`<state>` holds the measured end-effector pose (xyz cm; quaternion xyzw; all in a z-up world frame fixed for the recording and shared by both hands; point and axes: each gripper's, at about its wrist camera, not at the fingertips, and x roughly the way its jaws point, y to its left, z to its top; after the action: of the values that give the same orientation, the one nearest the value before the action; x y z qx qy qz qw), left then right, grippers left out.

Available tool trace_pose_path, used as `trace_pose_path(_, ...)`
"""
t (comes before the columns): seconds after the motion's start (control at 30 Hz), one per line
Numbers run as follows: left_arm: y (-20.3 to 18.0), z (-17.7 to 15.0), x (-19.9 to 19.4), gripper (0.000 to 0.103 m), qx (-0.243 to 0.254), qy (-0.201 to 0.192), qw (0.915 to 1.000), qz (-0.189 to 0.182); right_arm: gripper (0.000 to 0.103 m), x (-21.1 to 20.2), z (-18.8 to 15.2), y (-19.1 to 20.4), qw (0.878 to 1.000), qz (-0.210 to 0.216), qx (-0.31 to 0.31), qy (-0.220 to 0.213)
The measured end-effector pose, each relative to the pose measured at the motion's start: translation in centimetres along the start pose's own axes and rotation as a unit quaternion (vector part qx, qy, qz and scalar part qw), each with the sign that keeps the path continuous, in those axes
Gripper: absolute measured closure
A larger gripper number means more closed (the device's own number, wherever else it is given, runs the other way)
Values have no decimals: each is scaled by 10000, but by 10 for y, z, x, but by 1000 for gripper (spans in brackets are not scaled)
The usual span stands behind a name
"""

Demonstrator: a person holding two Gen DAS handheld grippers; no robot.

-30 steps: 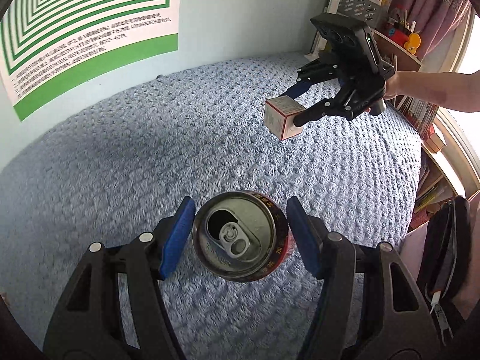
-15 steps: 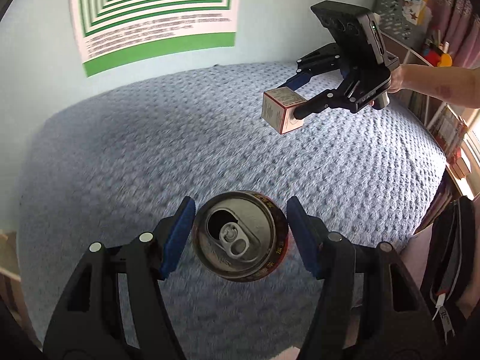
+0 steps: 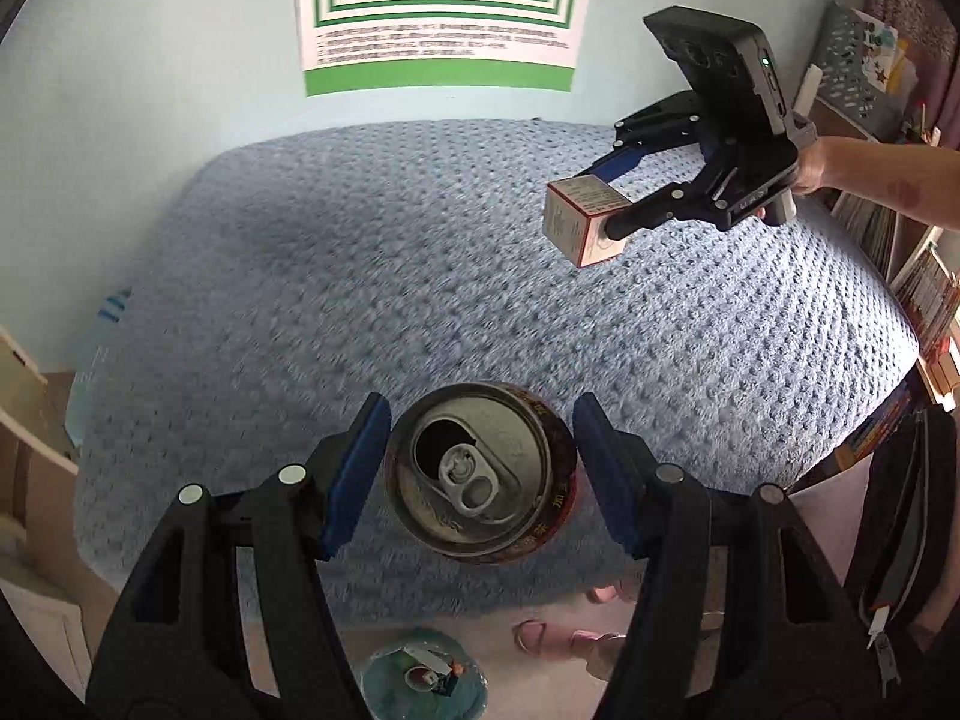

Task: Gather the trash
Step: 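Carry the red can and small white box in both tools over the teal bin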

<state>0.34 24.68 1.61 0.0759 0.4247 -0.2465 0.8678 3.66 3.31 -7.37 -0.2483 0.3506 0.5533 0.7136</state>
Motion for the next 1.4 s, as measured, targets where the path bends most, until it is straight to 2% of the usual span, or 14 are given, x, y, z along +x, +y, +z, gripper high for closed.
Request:
trace_pose_path(0.37, 13, -58, -54, 42, -622, -159, 9964, 556, 55, 43, 46, 66, 9966, 517, -624, 118)
trace_pose_path(0.6, 21, -111, -87, 42, -1134, -164, 9895, 886, 55, 79, 83, 129, 9865, 1102, -1201, 174)
trace_pose_path(0.9, 25, -197, -110, 42, -2001, -12, 9734, 1115, 55, 145, 108, 210, 9650, 1915, -1709, 540)
trace_pose_path(1.13, 32, -259, -114, 42, -2602, 171, 9570, 1270, 55, 197, 115, 259, 9508, 2298, -1878, 889)
trace_pose_path(1.3, 42, -300, -109, 42, -2993, 243, 9442, 1351, 55, 232, 113, 291, 9422, 2455, -1984, 1121)
trace_pose_path(1.4, 48, -318, -104, 42, -3132, 264, 9396, 1355, 55, 248, 111, 304, 9385, 2499, -2038, 1238)
